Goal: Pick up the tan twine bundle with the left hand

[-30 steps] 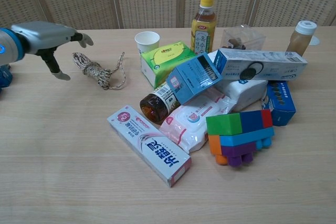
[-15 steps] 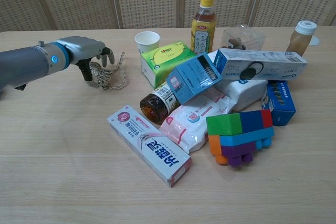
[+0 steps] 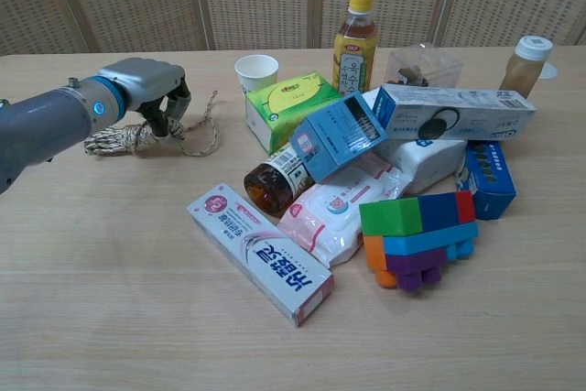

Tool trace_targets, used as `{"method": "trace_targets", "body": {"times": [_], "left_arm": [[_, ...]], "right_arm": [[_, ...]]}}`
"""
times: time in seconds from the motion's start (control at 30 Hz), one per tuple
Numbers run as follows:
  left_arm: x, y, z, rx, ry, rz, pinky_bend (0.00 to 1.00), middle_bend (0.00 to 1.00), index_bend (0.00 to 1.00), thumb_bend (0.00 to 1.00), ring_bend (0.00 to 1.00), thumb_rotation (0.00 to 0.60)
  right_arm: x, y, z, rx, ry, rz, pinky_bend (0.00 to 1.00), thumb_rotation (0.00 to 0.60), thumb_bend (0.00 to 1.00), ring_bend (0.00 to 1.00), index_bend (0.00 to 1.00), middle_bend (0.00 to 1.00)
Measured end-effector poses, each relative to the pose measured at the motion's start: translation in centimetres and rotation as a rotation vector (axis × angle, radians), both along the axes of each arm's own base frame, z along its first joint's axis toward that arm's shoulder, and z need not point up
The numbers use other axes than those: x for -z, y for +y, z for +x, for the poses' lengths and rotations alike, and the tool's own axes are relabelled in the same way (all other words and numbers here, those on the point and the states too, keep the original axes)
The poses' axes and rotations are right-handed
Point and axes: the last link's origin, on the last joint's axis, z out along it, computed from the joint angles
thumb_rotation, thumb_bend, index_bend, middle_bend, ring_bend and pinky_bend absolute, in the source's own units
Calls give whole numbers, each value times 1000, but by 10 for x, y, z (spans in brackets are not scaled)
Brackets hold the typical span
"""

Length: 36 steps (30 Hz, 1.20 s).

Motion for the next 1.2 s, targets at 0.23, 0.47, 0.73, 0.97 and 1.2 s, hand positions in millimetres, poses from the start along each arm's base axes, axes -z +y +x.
{"method": "trace_targets", "body": {"times": [0.23,0.47,0.73,0.97,1.2], "left_arm": [[-22,-7,-1,1,-110,35,698,924,820,279,870,600],[-65,-23,6,23,-239,90,818,996,888,278,964,600],[-126,-40,19,59,-347,183,823,1000,891,278,969,600],[-175,-58,33,96,-405,251,824,1000,892,277,969,600],[-223,-74,55,140,-452,313,824,1000,900,279,973,600]], "right_arm": [[4,-3,0,-7,-12,6,0,0,194,0,0,112],[8,-7,-2,-19,-28,14,0,0,193,0,0,113],[11,-8,-5,-26,-44,19,0,0,192,0,0,113],[15,-9,-5,-38,-63,27,0,0,193,0,0,113],[17,-7,-2,-64,-86,28,0,0,193,0,0,112]]}}
